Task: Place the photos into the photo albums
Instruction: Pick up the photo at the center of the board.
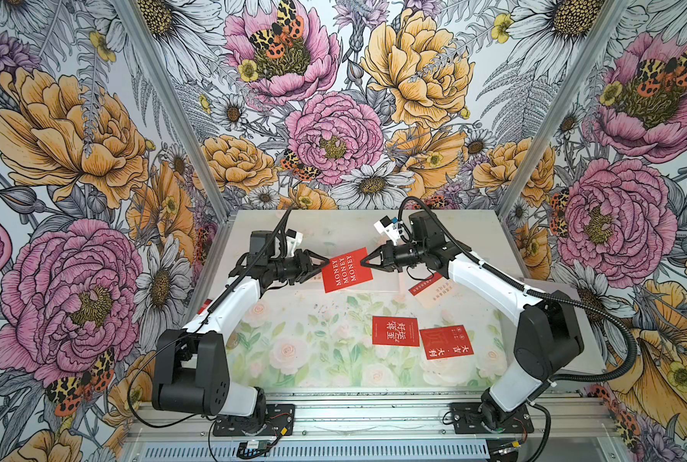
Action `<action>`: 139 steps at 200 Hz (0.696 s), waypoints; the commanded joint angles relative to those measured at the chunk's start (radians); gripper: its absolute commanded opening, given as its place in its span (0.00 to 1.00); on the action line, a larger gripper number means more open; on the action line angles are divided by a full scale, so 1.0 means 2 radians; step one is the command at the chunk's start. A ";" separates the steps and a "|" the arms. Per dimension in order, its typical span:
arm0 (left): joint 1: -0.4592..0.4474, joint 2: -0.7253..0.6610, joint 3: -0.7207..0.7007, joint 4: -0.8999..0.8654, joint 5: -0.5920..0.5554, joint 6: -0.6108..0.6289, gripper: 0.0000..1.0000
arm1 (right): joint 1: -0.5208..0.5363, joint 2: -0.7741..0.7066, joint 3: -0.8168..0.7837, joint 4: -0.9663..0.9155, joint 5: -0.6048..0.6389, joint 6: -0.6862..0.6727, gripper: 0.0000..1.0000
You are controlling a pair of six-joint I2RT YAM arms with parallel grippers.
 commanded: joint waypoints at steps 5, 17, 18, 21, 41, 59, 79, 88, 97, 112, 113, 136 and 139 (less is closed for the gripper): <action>-0.004 0.009 0.014 0.011 0.023 0.001 0.45 | -0.005 0.002 0.023 0.004 -0.012 -0.003 0.00; -0.004 0.008 0.014 0.014 0.030 -0.003 0.45 | -0.006 0.004 0.026 0.003 -0.012 -0.003 0.00; -0.004 0.008 0.014 0.015 0.031 -0.003 0.45 | -0.007 0.005 0.026 0.004 -0.012 -0.003 0.00; -0.004 0.007 0.014 0.017 0.032 -0.004 0.45 | -0.007 0.005 0.025 0.004 -0.012 -0.003 0.00; -0.003 0.001 0.009 0.044 0.051 -0.026 0.43 | -0.012 0.006 0.023 0.004 -0.009 -0.003 0.00; 0.003 -0.004 -0.013 0.121 0.072 -0.081 0.41 | -0.013 0.007 0.021 0.004 -0.007 -0.004 0.00; 0.008 -0.004 -0.024 0.156 0.077 -0.105 0.31 | -0.014 0.007 0.020 0.004 -0.005 -0.004 0.00; 0.009 -0.003 -0.025 0.152 0.076 -0.100 0.24 | -0.015 0.006 0.019 0.004 -0.004 -0.003 0.00; 0.010 -0.002 -0.025 0.144 0.074 -0.093 0.18 | -0.016 0.006 0.016 0.004 -0.002 -0.003 0.00; 0.011 -0.003 -0.025 0.134 0.069 -0.085 0.16 | -0.018 0.005 0.013 0.004 0.000 -0.003 0.00; 0.011 -0.003 -0.025 0.134 0.068 -0.085 0.15 | -0.018 0.004 0.012 0.004 0.001 -0.003 0.00; 0.014 -0.004 -0.023 0.125 0.061 -0.080 0.02 | -0.018 0.006 0.011 0.004 0.004 -0.002 0.00; 0.014 -0.004 -0.023 0.123 0.060 -0.078 0.01 | -0.018 0.006 0.009 0.004 0.004 -0.002 0.00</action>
